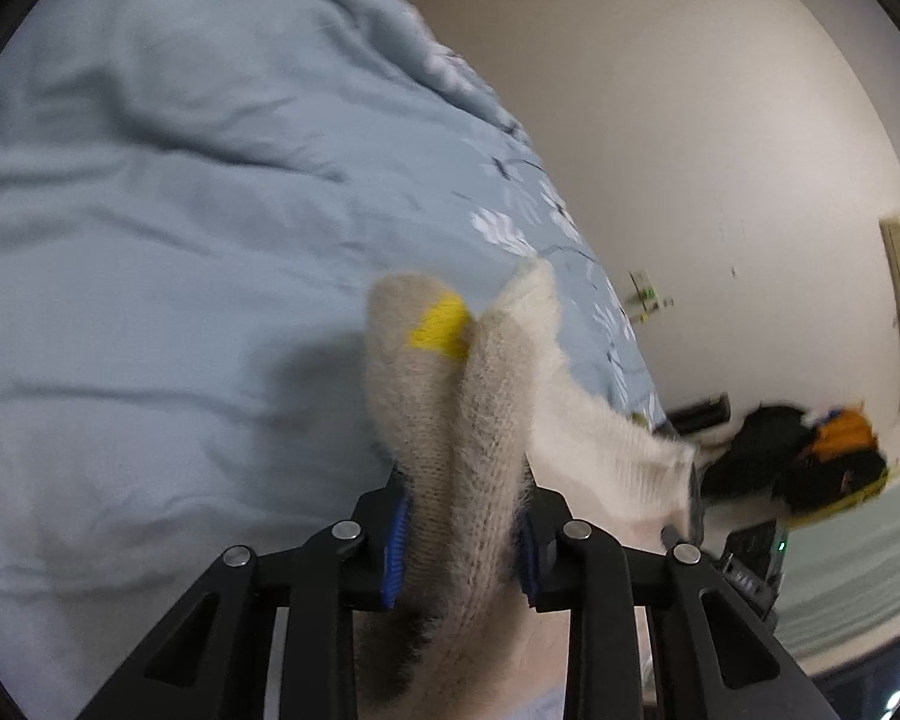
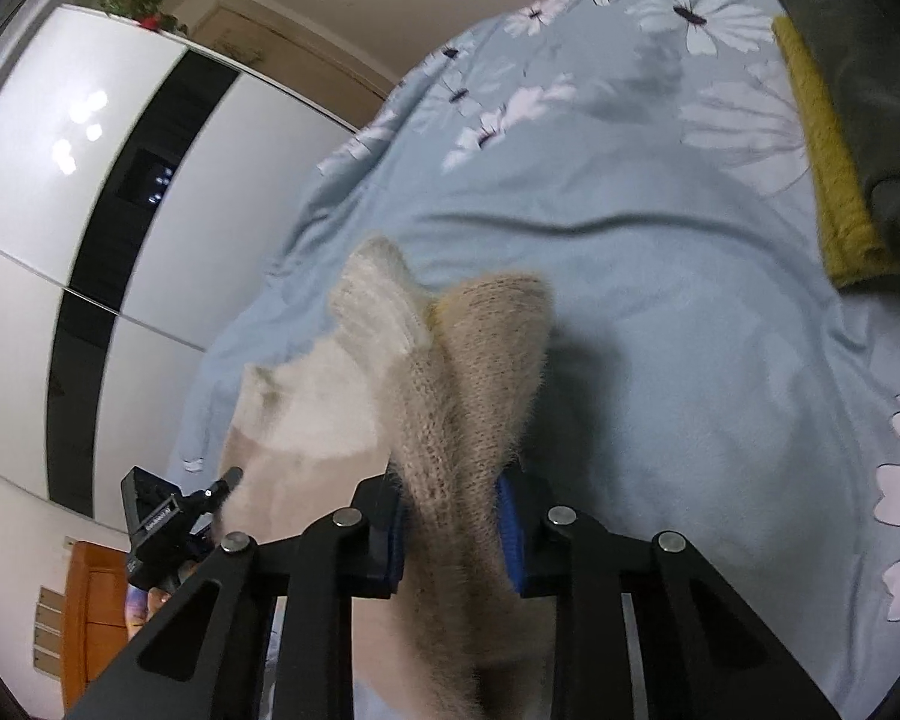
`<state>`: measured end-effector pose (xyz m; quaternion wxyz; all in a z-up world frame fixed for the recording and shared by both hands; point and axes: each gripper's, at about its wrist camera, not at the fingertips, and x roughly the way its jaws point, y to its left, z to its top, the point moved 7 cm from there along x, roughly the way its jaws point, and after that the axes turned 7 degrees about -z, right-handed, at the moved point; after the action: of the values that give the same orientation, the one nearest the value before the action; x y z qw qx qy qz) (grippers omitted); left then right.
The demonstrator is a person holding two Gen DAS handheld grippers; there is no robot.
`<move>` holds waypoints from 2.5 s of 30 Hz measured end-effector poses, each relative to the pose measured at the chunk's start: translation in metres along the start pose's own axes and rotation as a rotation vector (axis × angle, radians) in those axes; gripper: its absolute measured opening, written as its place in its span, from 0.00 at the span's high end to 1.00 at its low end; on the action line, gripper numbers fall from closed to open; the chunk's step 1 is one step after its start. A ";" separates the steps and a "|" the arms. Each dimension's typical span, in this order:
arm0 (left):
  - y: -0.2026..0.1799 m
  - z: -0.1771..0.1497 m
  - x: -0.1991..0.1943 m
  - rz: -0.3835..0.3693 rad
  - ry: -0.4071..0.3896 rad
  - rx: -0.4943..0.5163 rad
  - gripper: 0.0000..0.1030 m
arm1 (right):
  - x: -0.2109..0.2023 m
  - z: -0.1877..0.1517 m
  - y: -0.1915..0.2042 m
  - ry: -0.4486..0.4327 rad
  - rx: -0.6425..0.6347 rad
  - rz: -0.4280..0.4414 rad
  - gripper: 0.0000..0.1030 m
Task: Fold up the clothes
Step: 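Lift the folded sweater bundle with both grippers, then carry the folded sweater onto the dark clothes stack with both grippers and release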
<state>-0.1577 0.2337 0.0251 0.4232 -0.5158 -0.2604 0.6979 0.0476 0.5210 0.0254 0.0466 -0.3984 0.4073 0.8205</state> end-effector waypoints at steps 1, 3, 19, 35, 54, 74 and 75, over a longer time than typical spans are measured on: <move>-0.013 -0.001 0.003 -0.008 0.010 0.025 0.70 | -0.009 0.002 -0.001 -0.012 -0.006 0.004 0.74; -0.038 -0.001 0.013 -0.031 0.032 0.069 0.71 | -0.026 0.007 -0.003 -0.035 -0.011 0.009 0.75; -0.269 -0.018 0.226 -0.229 0.277 0.362 0.70 | -0.225 0.126 -0.110 -0.317 0.009 -0.284 0.75; -0.264 -0.056 0.387 -0.257 0.413 0.268 0.70 | -0.251 0.152 -0.307 -0.424 0.316 -0.357 0.74; -0.277 -0.042 0.344 -0.142 0.366 0.308 0.46 | -0.272 0.161 -0.288 -0.413 0.286 -0.529 0.60; -0.307 -0.112 0.383 -0.090 0.403 0.612 0.43 | -0.207 0.175 -0.285 -0.303 0.063 -0.709 0.62; -0.308 -0.111 0.382 -0.093 0.404 0.605 0.43 | -0.207 0.176 -0.288 -0.303 0.071 -0.707 0.62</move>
<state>0.0041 0.7098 0.0432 0.6308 -0.4824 0.0238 0.6073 0.1952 0.8872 0.0486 0.4000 -0.3868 0.2617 0.7886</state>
